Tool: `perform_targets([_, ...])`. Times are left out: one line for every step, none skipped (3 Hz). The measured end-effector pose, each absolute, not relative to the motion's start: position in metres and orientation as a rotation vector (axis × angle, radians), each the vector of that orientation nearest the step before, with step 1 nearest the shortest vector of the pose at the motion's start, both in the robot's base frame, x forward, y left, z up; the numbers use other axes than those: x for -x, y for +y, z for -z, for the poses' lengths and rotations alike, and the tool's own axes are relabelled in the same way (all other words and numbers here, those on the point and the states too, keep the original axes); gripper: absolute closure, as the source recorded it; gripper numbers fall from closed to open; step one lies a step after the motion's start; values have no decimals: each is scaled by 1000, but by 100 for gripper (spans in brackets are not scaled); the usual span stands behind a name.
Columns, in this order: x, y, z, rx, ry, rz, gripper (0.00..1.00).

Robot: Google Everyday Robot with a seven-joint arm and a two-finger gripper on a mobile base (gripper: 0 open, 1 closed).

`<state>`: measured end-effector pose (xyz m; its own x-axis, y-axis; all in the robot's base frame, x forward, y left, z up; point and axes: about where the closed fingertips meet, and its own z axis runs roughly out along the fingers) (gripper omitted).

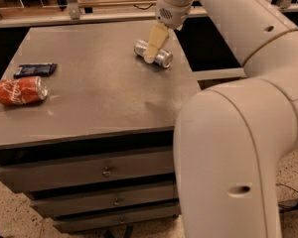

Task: Place redbull can upright

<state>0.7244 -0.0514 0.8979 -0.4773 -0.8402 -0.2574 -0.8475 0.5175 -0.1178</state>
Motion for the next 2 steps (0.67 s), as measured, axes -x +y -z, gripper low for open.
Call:
perform_targets([-747,-38,-878,1266,2586,17,0])
perform_targets([-766,-23,-858,1212,2634,33,0])
